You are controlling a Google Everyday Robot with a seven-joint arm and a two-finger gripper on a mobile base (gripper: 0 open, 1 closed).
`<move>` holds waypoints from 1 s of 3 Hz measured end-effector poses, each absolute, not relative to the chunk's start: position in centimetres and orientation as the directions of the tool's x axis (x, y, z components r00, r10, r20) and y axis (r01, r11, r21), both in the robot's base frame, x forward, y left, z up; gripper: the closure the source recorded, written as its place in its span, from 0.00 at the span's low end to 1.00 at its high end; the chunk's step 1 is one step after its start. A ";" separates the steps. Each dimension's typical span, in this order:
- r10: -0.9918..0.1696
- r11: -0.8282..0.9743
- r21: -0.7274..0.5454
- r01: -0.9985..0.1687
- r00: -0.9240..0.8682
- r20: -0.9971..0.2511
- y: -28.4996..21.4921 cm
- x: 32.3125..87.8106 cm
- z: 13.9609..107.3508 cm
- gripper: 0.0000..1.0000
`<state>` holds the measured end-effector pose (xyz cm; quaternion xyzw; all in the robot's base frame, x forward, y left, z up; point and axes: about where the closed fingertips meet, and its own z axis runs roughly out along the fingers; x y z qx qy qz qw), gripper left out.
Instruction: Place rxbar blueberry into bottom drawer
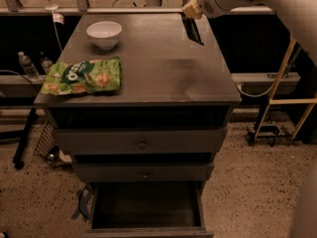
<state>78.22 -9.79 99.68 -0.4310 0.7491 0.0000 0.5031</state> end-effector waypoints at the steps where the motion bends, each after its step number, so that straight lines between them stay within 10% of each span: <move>1: -0.649 0.618 -0.479 -0.624 -0.060 -0.759 -10.9 73.8 102.5 1.00; 3: -0.725 0.452 -0.454 -0.768 -0.021 -0.688 -8.7 68.8 100.7 1.00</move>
Offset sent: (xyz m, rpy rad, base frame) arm -0.1270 0.0083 -0.0012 -0.1498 0.1210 0.2564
